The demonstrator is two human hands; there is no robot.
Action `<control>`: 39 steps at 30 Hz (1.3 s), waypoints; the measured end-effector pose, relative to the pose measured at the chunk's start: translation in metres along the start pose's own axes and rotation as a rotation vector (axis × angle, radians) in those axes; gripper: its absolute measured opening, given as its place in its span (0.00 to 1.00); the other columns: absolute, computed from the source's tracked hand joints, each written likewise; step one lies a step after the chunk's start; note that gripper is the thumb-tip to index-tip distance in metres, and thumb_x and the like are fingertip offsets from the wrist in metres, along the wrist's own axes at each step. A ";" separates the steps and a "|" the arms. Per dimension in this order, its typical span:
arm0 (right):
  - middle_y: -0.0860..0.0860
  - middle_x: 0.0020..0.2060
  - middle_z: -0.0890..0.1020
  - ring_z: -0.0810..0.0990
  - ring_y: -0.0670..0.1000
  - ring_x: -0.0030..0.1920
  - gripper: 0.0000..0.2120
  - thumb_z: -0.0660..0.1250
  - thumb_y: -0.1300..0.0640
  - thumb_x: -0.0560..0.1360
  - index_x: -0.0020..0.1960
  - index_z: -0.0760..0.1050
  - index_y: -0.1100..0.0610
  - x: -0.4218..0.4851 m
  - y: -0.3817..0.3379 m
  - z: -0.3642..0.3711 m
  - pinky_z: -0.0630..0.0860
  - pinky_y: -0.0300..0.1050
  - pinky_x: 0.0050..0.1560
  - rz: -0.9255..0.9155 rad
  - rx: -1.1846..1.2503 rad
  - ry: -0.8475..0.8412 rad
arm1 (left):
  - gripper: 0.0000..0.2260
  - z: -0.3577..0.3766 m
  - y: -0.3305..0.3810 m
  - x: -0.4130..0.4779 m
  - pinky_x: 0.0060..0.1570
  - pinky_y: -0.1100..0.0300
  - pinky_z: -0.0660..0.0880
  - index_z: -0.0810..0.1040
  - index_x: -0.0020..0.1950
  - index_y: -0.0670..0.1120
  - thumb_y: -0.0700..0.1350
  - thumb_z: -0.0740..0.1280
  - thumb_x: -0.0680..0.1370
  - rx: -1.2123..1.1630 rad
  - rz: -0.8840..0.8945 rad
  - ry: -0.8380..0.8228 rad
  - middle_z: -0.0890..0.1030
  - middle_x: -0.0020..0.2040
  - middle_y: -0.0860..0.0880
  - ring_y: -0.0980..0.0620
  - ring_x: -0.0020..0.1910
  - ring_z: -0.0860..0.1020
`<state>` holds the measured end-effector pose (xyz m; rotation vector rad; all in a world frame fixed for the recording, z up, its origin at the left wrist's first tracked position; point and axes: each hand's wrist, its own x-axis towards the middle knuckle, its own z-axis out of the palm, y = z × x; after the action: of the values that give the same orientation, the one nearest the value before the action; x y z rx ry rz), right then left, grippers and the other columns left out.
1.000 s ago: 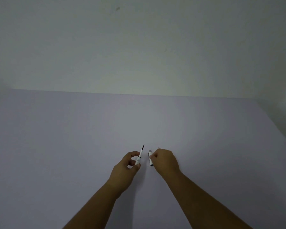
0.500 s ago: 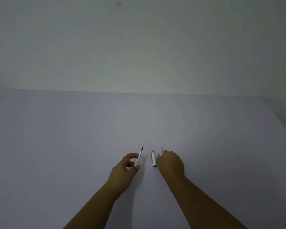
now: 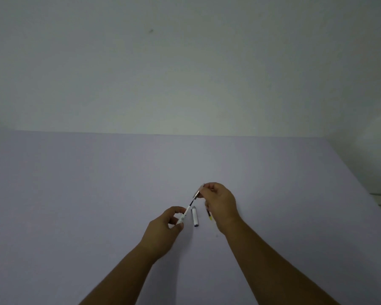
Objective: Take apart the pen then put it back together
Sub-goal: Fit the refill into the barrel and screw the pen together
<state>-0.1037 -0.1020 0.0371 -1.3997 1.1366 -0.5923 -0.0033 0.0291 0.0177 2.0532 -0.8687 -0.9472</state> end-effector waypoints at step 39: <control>0.50 0.35 0.77 0.70 0.49 0.34 0.09 0.69 0.48 0.72 0.41 0.80 0.54 -0.032 -0.024 -0.038 0.71 0.41 0.36 0.051 0.047 -0.290 | 0.05 0.005 0.060 -0.028 0.37 0.68 0.70 0.76 0.44 0.55 0.45 0.68 0.75 0.055 0.139 0.136 0.77 0.39 0.61 0.60 0.39 0.76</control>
<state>-0.1422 -0.0948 0.0753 -1.3617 0.9179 -0.3628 -0.0382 0.0183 0.0727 2.0477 -0.9593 -0.7081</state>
